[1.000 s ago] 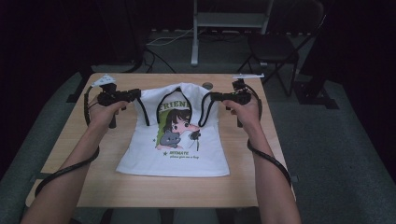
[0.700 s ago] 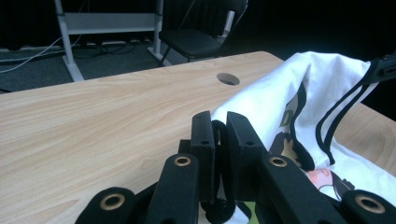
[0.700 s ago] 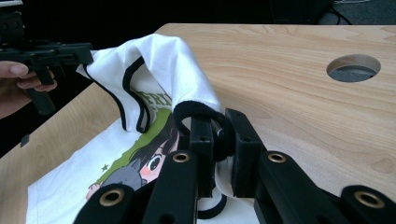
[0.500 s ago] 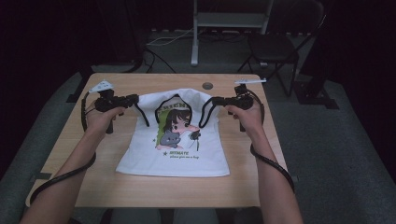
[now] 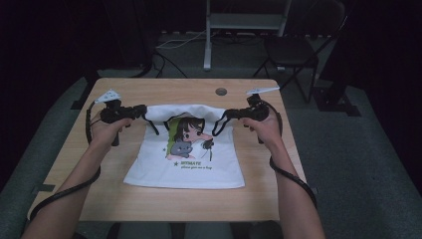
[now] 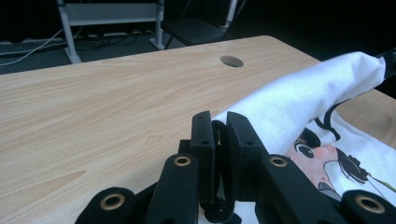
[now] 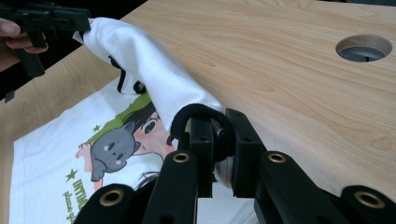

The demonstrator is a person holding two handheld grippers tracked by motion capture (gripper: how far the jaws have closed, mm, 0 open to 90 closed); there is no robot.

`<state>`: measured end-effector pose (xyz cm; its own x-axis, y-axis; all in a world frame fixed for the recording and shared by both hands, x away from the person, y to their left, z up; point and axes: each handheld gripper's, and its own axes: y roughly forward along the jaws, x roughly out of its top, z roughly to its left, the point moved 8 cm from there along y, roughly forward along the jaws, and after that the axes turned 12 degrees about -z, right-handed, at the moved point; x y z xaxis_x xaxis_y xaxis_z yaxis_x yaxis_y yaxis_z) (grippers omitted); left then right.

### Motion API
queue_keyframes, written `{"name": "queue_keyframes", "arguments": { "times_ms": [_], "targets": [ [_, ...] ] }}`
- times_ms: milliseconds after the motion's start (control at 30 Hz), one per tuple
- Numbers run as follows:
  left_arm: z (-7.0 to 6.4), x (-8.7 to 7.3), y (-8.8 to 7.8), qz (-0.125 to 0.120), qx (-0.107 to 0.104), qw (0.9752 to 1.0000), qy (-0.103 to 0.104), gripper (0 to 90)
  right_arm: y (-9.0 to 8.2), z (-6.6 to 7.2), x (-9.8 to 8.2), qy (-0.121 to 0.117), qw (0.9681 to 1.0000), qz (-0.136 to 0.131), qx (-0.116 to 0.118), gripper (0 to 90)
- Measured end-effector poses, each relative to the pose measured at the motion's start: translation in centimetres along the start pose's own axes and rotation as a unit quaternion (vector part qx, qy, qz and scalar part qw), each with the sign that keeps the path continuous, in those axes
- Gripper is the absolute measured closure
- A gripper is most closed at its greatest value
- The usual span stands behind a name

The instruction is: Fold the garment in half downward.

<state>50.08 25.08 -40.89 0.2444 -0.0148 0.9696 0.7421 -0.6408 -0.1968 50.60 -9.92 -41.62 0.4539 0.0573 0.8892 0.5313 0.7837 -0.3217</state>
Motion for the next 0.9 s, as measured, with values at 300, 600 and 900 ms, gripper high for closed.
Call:
{"name": "queue_keyframes", "arguments": {
  "times_ms": [300,600,900],
  "targets": [
    [-0.4,-0.6,-0.6,-0.001,-0.004,1.0000,0.008,82.1,-0.7,0.8,-0.6,-0.031,0.9994,0.013,0.010,82.8],
    [-0.9,-1.3,-1.4,0.000,-0.009,0.9999,0.015,82.1,-1.1,1.3,-1.6,-0.046,0.9986,0.023,0.013,82.8],
    [-1.5,-2.2,-2.1,0.003,-0.015,0.9996,0.022,82.2,-1.3,1.9,-2.3,-0.061,0.9976,0.027,0.016,82.8]
  ]
}}
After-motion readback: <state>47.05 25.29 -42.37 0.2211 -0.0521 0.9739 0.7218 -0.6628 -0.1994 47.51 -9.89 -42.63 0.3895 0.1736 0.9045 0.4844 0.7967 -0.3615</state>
